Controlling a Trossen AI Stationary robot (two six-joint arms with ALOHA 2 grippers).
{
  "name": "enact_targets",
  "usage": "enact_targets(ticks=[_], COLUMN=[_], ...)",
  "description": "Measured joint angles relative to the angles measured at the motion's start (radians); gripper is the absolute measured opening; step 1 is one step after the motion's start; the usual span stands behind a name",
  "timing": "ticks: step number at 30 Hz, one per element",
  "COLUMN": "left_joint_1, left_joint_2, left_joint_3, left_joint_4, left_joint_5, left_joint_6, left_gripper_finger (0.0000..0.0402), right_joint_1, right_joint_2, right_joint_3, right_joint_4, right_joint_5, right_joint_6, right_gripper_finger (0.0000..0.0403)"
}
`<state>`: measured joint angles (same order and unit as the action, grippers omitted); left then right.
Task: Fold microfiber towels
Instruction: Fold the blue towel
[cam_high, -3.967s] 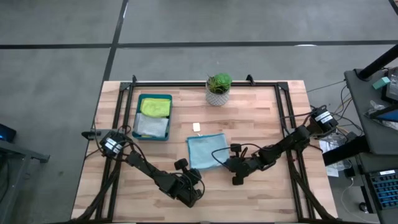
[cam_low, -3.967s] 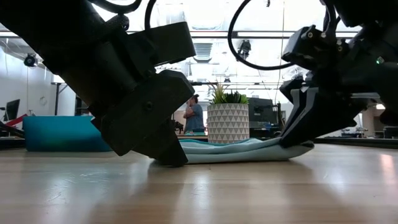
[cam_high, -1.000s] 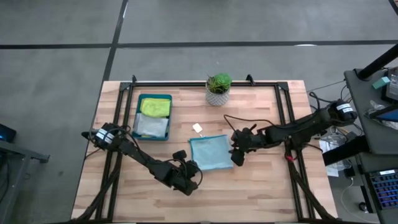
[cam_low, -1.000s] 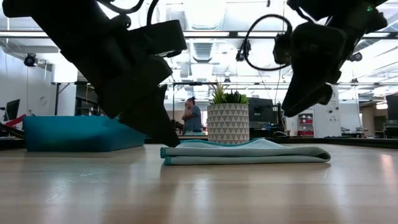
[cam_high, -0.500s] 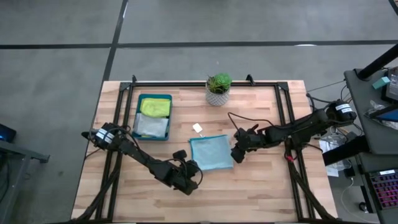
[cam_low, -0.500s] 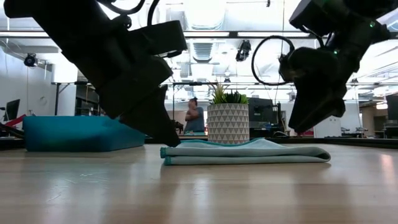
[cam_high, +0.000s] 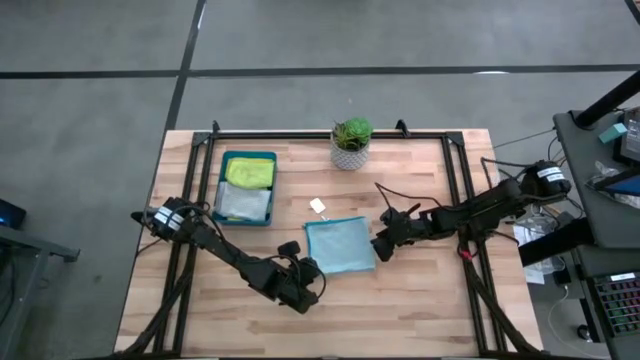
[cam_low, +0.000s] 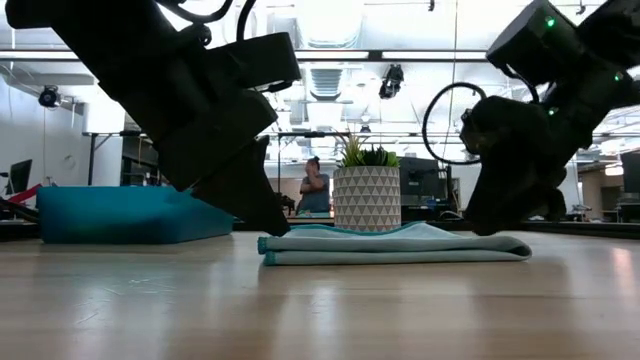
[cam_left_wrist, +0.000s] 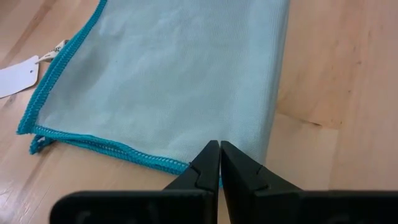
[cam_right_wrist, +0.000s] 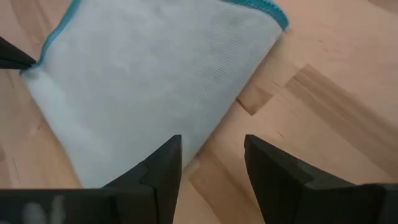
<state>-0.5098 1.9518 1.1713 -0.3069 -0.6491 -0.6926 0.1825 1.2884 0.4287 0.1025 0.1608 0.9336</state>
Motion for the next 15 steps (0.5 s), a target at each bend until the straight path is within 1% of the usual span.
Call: enact_targets(ticks=[9, 13, 15], left_joint_1=[0.000, 0.000, 0.000], left_joint_2=[0.000, 0.000, 0.000], left_joint_3=[-0.001, -0.001, -0.001], left_joint_4=[0.004, 0.008, 0.007], left_joint_5=[-0.005, -0.004, -0.004], left_joint_6=[-0.002, -0.002, -0.002], left_gripper_finger=[0.0000, 0.0000, 0.0000], right_joint_1=[0.000, 0.000, 0.000], right_joint_2=[0.187, 0.229, 0.233], right_joint_3=[0.001, 0.021, 0.029], right_joint_4=[0.261, 0.303, 0.303], right_joint_5=[0.001, 0.000, 0.000], right_joint_6=[-0.014, -0.035, -0.042], right_gripper_finger=[0.0164, 0.0163, 0.0156])
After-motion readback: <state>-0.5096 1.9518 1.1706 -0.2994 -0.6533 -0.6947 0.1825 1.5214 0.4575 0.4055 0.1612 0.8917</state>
